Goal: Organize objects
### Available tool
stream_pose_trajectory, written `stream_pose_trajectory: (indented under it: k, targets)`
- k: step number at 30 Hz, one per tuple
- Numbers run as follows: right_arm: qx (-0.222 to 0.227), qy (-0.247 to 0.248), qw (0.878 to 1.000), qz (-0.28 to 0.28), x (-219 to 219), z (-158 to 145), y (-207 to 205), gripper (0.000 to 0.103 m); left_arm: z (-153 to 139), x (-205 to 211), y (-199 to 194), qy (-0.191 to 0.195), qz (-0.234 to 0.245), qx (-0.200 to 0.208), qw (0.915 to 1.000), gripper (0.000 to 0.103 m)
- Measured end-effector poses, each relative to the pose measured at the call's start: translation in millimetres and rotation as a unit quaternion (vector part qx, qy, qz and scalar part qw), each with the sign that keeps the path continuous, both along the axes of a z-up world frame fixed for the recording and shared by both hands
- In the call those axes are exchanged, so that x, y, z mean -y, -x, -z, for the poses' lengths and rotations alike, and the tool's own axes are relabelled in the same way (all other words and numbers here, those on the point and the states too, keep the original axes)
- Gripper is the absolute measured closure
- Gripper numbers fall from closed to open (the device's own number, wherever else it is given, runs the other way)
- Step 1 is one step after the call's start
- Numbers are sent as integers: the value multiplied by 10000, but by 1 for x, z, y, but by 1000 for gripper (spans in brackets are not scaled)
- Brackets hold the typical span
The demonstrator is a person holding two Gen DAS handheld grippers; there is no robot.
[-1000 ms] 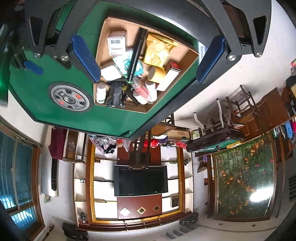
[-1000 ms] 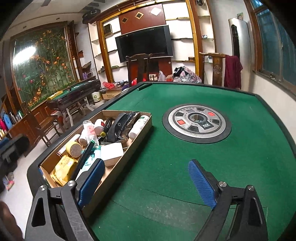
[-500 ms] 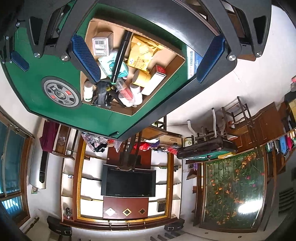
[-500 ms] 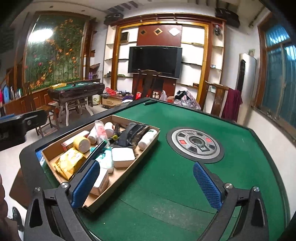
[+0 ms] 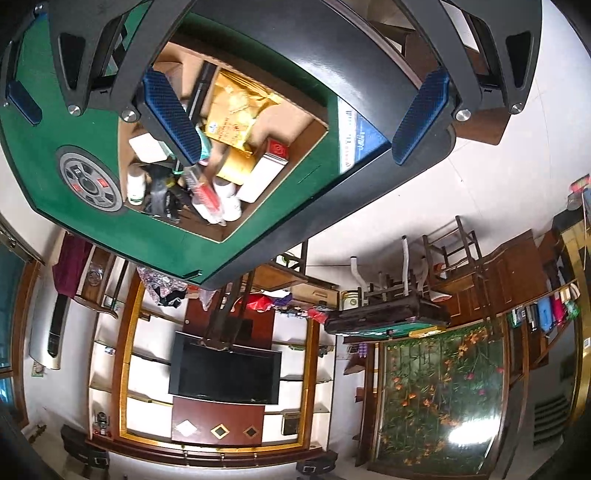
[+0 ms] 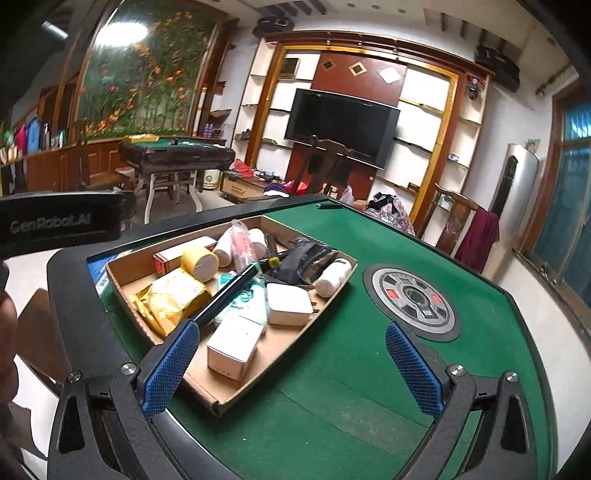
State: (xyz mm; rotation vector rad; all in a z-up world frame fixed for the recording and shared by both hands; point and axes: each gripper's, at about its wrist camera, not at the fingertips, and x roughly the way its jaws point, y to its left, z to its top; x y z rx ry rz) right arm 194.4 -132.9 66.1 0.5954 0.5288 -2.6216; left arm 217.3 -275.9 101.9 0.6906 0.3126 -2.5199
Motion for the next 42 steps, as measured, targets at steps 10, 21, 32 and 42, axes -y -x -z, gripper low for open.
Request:
stream_pose_trajectory:
  k: [10, 21, 32, 42]
  targets:
    - [149, 29, 9999, 0, 9, 8, 5, 0, 15, 16, 6, -243, -7, 126, 9996, 0]
    - [238, 16, 9997, -21, 14, 12, 5, 0, 22, 17, 7, -327, -24, 299, 9990, 0]
    - [346, 92, 9994, 3, 10, 11, 7, 0, 19, 12, 7, -253, -79, 389, 9989, 0]
    - [359, 126, 9993, -11, 8, 11, 7, 0, 13, 6, 5, -173, -101, 430, 9989, 0]
